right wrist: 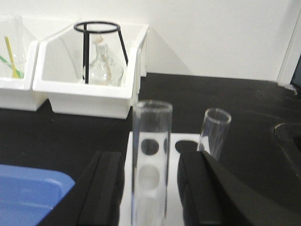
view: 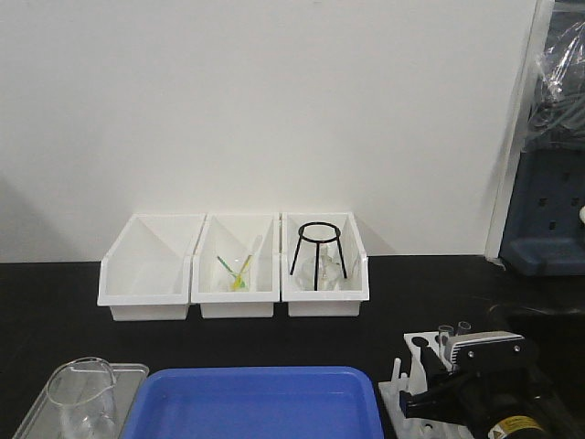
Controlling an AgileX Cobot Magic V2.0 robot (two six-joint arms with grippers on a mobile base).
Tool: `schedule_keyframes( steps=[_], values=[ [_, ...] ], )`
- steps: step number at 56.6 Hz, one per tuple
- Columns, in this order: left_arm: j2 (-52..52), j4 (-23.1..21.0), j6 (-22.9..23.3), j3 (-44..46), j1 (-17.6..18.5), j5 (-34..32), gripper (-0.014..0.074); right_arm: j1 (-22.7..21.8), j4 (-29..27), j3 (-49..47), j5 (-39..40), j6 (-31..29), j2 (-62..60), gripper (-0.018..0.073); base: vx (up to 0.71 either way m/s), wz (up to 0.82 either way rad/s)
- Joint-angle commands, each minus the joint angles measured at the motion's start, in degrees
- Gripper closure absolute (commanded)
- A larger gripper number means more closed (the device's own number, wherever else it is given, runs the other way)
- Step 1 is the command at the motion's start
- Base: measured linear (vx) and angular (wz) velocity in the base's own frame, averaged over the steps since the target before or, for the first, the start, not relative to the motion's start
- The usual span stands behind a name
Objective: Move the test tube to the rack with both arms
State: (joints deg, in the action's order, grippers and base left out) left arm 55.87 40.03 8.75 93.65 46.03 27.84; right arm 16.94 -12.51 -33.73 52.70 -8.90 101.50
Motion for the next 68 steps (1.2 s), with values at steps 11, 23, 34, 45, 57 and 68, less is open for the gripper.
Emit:
schedule_keyframes(
  steps=[11, 23, 34, 45, 57, 68],
  values=[
    [-0.27, 0.6, 1.02, 1.49, -0.13, -4.12, 0.0603, -0.21, 0.8, -1.44, 5.51, 0.05, -9.85, 0.0277, 0.0, 0.0],
    [-0.27, 0.65, 1.03, 1.49, -0.13, -5.03, 0.0603, -0.21, 0.85, -1.44, 3.21, -0.43, -19.76, 0.0574, 0.0, 0.0],
    [-0.27, 0.65, 1.99, 1.49, -0.13, -5.82, 0.0603, -0.21, 1.07, -1.75, -1.75, -1.09, -29.46, 0.0571, 0.0, 0.0],
    [-0.27, 0.65, 2.03, 1.49, -0.13, -5.82, 0.0603, -0.21, 2.37, -1.82, -10.8, -7.61, -40.38, 0.0568, 0.0, 0.0],
    [-0.27, 0.6, 2.02, 1.49, -0.13, -4.58, 0.0603, -0.21, 2.37, -5.93, -32.59, -16.93, -52.83, 0.0567, 0.0, 0.0],
    [-0.27, 0.6, 2.02, 1.49, -0.13, -3.52, 0.0603, -0.21, 0.76, -8.58, -43.44, -22.37, -64.36, 0.0567, 0.0, 0.0]
  ],
)
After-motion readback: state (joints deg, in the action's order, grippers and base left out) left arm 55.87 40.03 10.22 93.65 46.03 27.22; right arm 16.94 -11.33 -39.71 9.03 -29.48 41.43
